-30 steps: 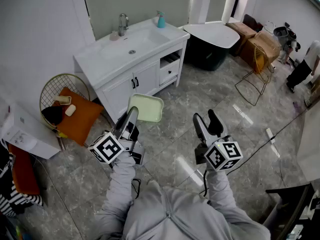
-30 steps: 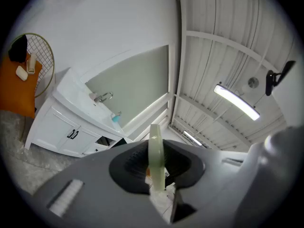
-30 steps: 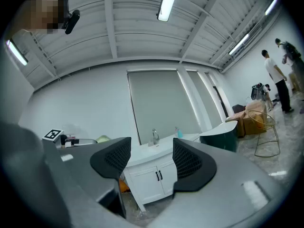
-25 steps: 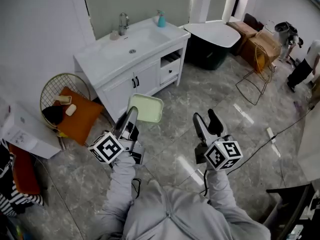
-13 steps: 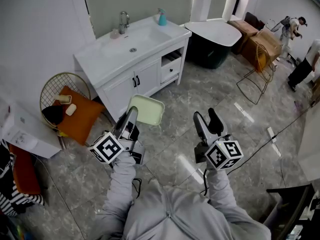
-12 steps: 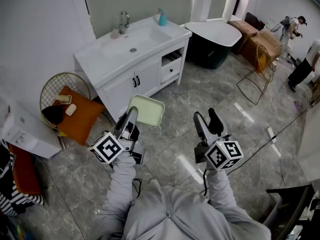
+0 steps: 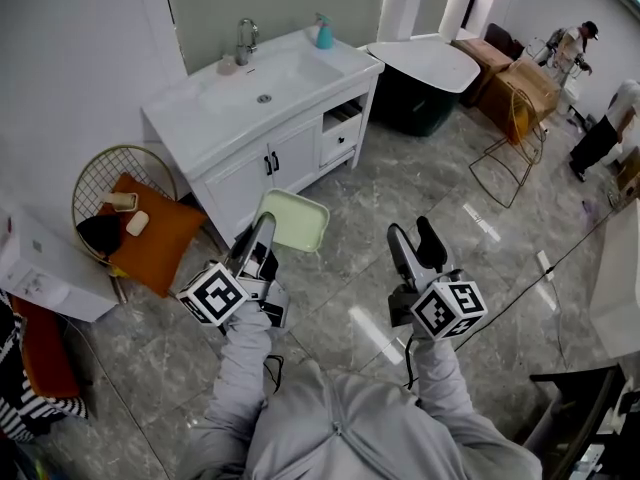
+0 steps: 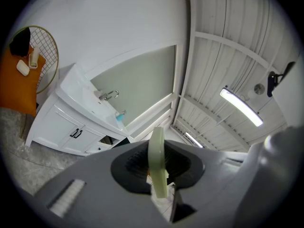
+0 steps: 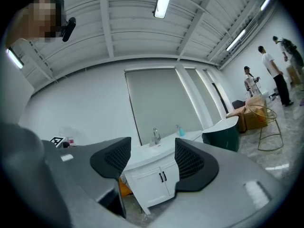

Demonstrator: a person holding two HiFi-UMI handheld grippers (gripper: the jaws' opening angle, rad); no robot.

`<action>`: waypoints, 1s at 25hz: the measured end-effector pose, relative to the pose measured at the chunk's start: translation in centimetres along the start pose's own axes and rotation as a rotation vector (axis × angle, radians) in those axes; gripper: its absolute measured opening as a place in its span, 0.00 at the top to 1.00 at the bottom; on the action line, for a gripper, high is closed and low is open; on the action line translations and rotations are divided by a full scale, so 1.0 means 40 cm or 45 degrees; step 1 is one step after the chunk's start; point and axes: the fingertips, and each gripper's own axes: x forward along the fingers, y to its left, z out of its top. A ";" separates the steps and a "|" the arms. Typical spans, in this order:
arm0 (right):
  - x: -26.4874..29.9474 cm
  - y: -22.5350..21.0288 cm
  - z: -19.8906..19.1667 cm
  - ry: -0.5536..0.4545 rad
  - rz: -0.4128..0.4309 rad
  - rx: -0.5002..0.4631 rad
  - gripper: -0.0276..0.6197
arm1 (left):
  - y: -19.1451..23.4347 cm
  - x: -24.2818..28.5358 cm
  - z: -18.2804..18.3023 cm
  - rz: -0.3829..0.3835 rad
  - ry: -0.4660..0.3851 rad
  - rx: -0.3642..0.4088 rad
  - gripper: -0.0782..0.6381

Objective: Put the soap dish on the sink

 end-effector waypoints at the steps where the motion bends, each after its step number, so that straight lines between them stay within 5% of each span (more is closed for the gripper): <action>1: 0.008 0.003 -0.005 0.001 -0.007 -0.003 0.53 | 0.010 0.003 0.003 -0.003 0.009 -0.005 0.74; 14: 0.132 -0.020 -0.050 0.043 -0.042 -0.011 0.53 | 0.123 0.099 0.046 0.004 0.051 -0.048 0.75; 25: 0.372 -0.219 -0.010 0.062 0.072 0.016 0.53 | 0.188 0.347 0.067 0.092 -0.048 -0.022 0.75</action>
